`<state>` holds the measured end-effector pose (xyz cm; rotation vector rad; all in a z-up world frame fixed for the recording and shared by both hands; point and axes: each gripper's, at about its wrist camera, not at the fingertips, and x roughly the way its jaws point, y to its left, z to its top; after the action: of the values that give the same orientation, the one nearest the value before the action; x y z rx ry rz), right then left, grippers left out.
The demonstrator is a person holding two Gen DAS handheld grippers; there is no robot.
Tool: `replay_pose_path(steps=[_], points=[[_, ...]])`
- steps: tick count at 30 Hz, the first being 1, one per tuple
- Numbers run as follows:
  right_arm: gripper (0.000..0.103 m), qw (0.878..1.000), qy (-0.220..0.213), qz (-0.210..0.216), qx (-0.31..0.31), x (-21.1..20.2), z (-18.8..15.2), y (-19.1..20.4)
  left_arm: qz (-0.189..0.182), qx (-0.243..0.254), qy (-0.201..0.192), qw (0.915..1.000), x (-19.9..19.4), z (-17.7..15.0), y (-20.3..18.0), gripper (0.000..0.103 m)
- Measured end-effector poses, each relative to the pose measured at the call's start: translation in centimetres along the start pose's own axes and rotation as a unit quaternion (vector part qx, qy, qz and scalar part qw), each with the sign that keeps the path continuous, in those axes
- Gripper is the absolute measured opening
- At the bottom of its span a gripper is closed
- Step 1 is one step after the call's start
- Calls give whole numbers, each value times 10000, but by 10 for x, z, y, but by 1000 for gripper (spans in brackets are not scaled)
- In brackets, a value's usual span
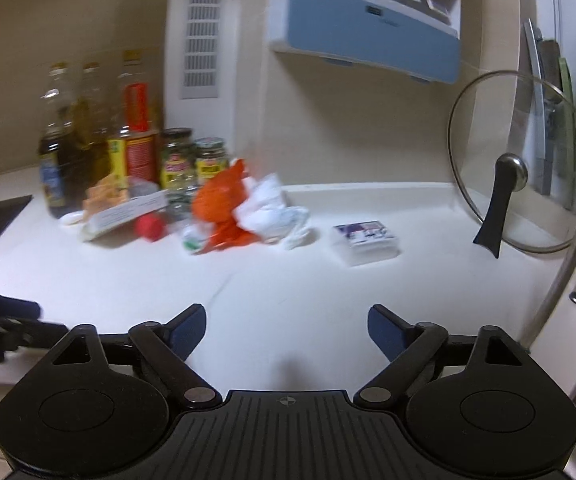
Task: Collect trash
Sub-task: 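Raise both grippers back up to the counter, then grasp the clear plastic box with the right gripper while the left gripper grasps white tissue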
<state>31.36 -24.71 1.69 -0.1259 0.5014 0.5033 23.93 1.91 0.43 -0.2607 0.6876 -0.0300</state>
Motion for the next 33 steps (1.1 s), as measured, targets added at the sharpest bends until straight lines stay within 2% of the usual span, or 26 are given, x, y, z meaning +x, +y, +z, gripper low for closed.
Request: replay_pose_path(steps=[6,8,13,21,27,29,31,33], points=[[97,9999,117,13,-49,61,30,-49,201,-24,-106,9997,42,37,-16,70],[100,9999,117,75,-3,82,40,-66,257,-49,-134,9996,57,49,-23,73],[102,9996,192,226,-32,130,59,-97,381,34,-129,9992,92,70,-41,74],[102,9969,576,512,-169,198,58,-126,284,127,-30,9995,133,82,-61,74],[102,9937,856,704,-190,226,58,-137,422,331,124,9985,154,82,-72,74],[100,9928,868,818,-125,230,61,-139,417,380,164,9983,160,82,-75,74],[87,9926,844,867,-23,228,66,-142,410,437,185,9980,165,84,-79,74],[87,9943,730,777,70,220,70,-144,394,521,167,9977,172,88,-85,74]])
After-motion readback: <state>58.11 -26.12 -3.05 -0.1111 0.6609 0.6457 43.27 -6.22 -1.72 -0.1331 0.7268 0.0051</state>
